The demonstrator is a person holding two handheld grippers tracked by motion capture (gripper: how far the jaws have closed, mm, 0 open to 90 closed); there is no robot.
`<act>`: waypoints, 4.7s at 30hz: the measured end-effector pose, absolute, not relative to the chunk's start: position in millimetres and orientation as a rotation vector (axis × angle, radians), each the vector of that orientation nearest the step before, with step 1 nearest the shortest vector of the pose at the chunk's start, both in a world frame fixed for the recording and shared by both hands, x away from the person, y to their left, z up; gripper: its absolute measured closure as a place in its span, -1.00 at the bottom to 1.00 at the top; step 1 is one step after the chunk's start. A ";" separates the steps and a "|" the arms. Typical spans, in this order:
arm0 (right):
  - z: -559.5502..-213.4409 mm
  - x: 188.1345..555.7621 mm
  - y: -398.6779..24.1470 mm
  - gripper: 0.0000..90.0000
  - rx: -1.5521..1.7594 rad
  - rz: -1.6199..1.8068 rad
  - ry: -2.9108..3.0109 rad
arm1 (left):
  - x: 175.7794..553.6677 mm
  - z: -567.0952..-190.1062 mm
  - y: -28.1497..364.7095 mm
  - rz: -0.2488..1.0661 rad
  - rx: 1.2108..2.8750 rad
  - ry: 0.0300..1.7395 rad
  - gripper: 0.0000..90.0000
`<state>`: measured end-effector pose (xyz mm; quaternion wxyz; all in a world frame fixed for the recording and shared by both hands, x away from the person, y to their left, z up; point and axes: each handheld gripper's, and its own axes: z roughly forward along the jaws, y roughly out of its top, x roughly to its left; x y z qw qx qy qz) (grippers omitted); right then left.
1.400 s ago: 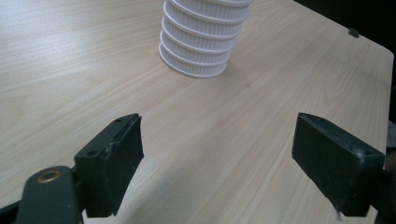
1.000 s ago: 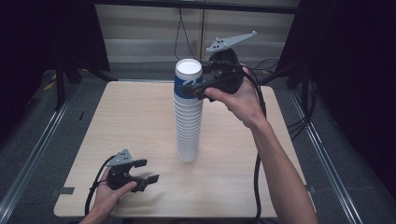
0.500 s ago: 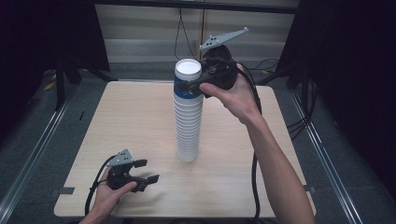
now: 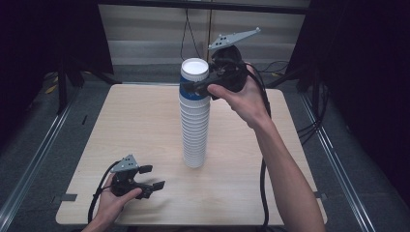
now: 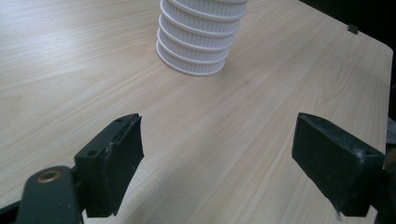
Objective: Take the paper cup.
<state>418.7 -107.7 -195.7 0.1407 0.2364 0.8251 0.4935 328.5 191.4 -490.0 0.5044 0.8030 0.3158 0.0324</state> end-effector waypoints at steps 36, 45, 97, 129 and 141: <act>-175.5 408.3 -123.1 -0.42 0.717 1.694 2.128 | 328.8 -489.9 191.5 0.074 1.940 0.763 -0.63; -170.6 405.0 -126.7 -0.42 0.712 1.726 2.084 | 328.8 -490.0 191.5 0.075 1.940 0.763 -0.63; -192.5 374.7 -209.1 -0.41 0.855 1.702 1.970 | 327.8 -487.6 190.3 0.098 1.916 0.752 -0.62; -310.3 352.5 -208.9 -0.40 0.963 1.640 2.121 | 332.4 -481.1 182.6 0.096 1.896 0.734 -0.62; -351.2 351.7 -194.2 -0.41 0.974 1.637 2.195 | 333.1 -458.6 151.7 0.117 1.932 0.596 -0.65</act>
